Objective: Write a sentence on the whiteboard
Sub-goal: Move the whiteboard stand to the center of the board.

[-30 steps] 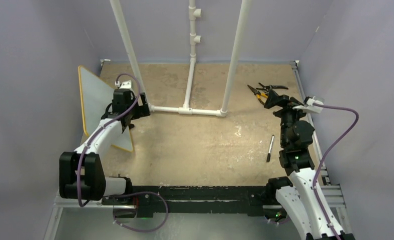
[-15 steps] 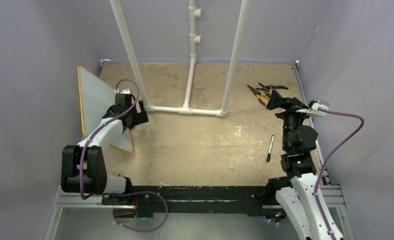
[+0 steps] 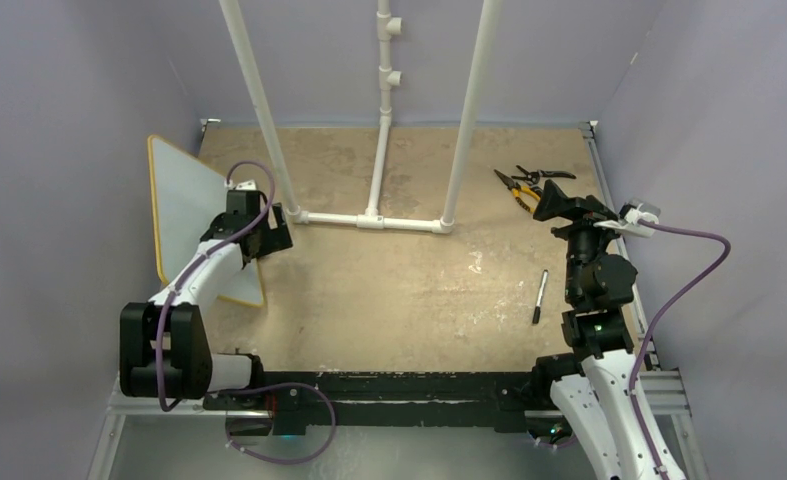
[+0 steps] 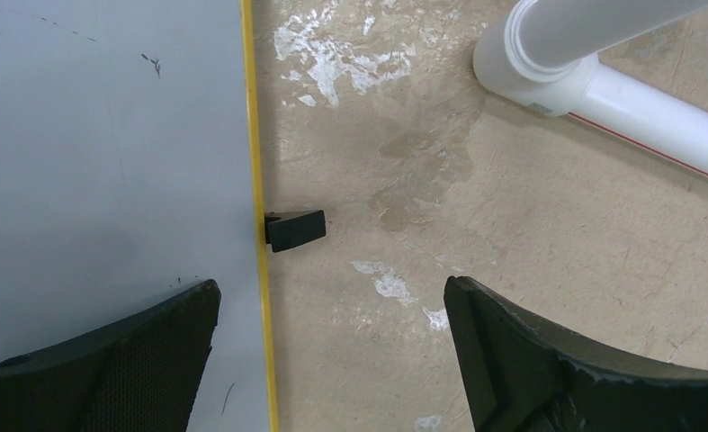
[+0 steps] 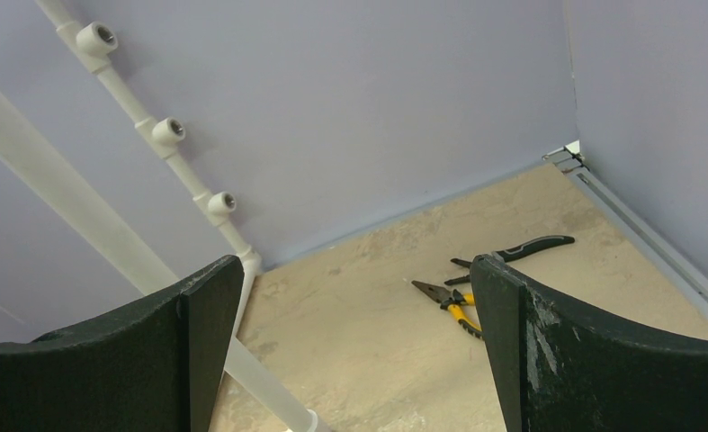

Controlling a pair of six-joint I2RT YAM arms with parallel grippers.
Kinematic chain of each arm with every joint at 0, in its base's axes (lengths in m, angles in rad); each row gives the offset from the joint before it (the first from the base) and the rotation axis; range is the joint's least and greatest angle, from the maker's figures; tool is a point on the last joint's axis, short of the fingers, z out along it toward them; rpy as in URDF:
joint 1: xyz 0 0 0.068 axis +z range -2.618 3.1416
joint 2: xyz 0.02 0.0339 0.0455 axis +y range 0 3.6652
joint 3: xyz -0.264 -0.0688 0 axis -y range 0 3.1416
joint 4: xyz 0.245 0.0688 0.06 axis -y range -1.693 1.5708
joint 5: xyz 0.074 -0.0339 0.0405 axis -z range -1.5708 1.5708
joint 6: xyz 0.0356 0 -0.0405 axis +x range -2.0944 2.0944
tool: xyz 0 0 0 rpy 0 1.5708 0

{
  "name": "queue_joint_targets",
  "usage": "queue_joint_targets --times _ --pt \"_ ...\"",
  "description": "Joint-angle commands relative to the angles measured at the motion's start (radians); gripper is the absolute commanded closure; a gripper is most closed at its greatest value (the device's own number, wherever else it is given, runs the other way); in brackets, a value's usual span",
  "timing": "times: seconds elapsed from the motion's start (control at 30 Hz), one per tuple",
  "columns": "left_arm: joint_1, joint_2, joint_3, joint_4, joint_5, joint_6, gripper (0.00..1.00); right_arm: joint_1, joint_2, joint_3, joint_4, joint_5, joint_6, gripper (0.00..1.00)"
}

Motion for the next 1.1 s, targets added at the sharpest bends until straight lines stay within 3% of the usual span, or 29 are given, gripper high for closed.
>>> queue_joint_targets --times 0.0,0.1,0.2,0.53,1.07 --pt "0.013 0.023 0.005 0.022 0.053 0.036 0.08 -0.002 -0.009 -0.006 0.007 0.001 0.009 0.01" --pt "0.012 0.062 0.034 0.025 0.064 0.052 0.25 -0.002 -0.009 -0.004 0.004 -0.002 0.008 0.01" --pt "0.008 0.092 0.049 0.031 0.067 0.066 0.32 -0.002 -0.01 -0.004 0.003 -0.001 0.008 0.02" --pt "-0.021 0.163 0.101 0.032 -0.025 0.09 0.42 -0.002 -0.017 -0.008 0.005 -0.011 0.005 0.01" --pt "-0.106 0.236 0.159 0.066 -0.13 0.164 0.45 -0.002 -0.007 -0.013 0.017 -0.039 0.001 0.01"
